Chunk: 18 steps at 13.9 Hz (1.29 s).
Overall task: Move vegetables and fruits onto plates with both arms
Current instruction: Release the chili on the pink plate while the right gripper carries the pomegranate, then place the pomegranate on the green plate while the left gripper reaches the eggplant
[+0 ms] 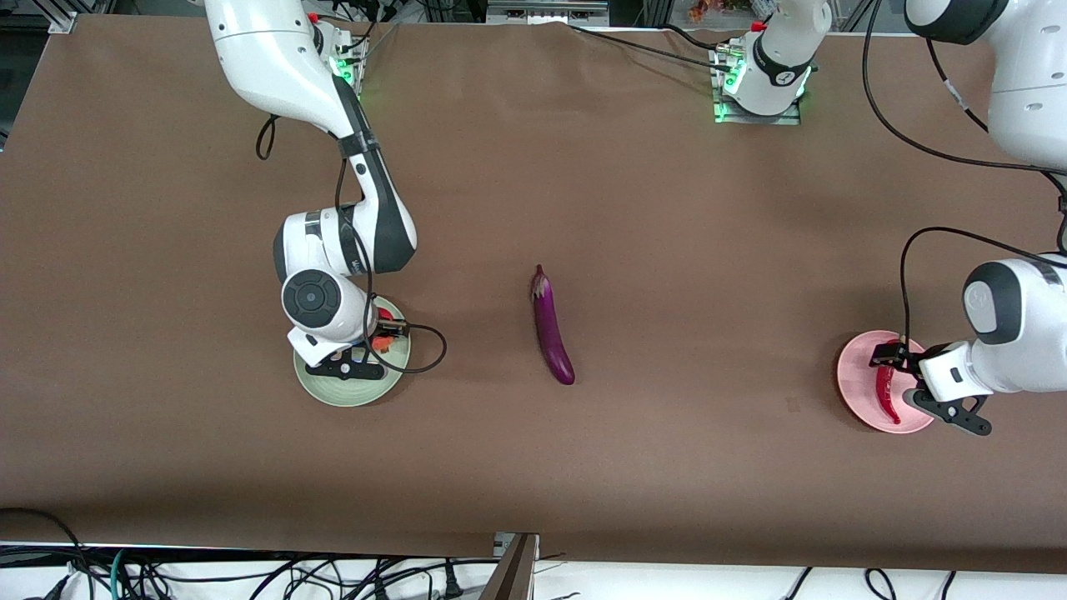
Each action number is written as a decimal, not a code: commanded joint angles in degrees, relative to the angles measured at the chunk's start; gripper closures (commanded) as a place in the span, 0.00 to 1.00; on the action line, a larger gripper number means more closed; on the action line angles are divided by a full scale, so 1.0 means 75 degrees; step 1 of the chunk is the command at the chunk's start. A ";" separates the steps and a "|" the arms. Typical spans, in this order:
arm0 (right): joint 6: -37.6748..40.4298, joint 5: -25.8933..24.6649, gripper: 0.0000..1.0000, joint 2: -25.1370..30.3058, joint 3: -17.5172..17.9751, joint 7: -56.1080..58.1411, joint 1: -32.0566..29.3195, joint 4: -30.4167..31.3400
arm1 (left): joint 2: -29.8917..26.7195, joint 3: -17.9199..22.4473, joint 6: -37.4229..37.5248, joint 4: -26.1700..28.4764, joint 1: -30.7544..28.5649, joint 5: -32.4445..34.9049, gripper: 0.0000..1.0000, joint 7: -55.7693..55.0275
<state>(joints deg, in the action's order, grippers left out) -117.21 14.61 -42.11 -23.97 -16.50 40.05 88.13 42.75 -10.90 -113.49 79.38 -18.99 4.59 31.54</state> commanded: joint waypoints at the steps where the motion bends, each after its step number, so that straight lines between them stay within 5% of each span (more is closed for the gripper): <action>1: -0.0097 -0.0201 0.79 -0.0104 -0.0038 0.0091 -0.0078 0.0050 | -0.0215 -0.0397 0.0600 -0.0026 -0.0116 -0.0620 0.00 -0.0735; 5: -0.0367 -0.0261 0.78 -0.0198 -0.0026 0.0091 -0.0184 0.0062 | -0.0180 -0.0703 0.0684 0.0044 0.0513 -0.1408 0.00 -0.2395; 6: -0.0461 -0.0249 0.67 -0.0291 -0.0026 0.0091 -0.0207 0.0050 | -0.0180 -0.0727 0.0602 0.0021 0.0991 -0.1420 0.00 -0.3225; 7: -0.0543 -0.0226 0.21 -0.0338 -0.0026 0.0091 -0.0231 0.0050 | -0.0168 -0.0715 0.0346 0.0021 0.1484 -0.1478 0.00 -0.4208; 8: -0.0520 -0.0226 0.00 -0.0316 -0.0026 0.0102 -0.0266 0.0015 | -0.0122 -0.0715 -0.0005 0.0044 0.1871 -0.1525 0.00 -0.5099; 13: 0.0180 -0.0261 0.00 0.0713 -0.0447 0.1328 -0.0395 -0.0336 | 0.0311 -0.0703 -0.1938 0.0138 0.3910 -0.1479 0.00 -0.8817; 18: 0.2768 -0.0238 0.00 0.1266 -0.1594 0.3590 -0.0395 -0.1588 | 0.0640 -0.0131 -0.2680 0.0056 0.5612 -0.1233 0.00 -1.0651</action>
<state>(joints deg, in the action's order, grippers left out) -102.57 13.31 -33.10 -33.73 4.44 37.42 79.76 47.36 -14.89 -133.27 80.56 20.29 -5.58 -46.09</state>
